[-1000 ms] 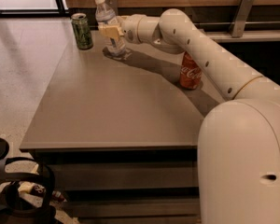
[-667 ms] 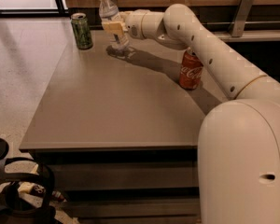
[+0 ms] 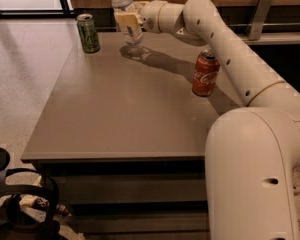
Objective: Move blue plastic bottle near green can
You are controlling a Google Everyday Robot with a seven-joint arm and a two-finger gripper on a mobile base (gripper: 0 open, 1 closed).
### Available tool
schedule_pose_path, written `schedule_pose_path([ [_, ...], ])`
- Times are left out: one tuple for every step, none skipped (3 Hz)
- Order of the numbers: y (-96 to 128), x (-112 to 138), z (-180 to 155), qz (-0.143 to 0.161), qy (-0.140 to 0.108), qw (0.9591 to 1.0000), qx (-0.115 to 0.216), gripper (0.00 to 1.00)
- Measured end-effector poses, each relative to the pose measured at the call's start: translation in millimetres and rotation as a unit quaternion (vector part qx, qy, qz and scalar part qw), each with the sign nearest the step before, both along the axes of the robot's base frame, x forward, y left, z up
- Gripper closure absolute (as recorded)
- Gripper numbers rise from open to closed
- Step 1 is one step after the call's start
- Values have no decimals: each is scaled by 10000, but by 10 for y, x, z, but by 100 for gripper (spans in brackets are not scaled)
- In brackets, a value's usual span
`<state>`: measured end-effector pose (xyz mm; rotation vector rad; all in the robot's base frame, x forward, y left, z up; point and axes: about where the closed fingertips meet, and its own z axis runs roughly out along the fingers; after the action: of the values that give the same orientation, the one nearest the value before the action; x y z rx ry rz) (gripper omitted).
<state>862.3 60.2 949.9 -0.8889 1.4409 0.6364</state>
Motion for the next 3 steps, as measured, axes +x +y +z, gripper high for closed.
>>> schedule_pose_path([
  [43,69,-3,110,-9,9999,33,100],
  [159,63,-28,238,29,9997,15,100],
  [159,63,-28,238,29,9997,15,100],
])
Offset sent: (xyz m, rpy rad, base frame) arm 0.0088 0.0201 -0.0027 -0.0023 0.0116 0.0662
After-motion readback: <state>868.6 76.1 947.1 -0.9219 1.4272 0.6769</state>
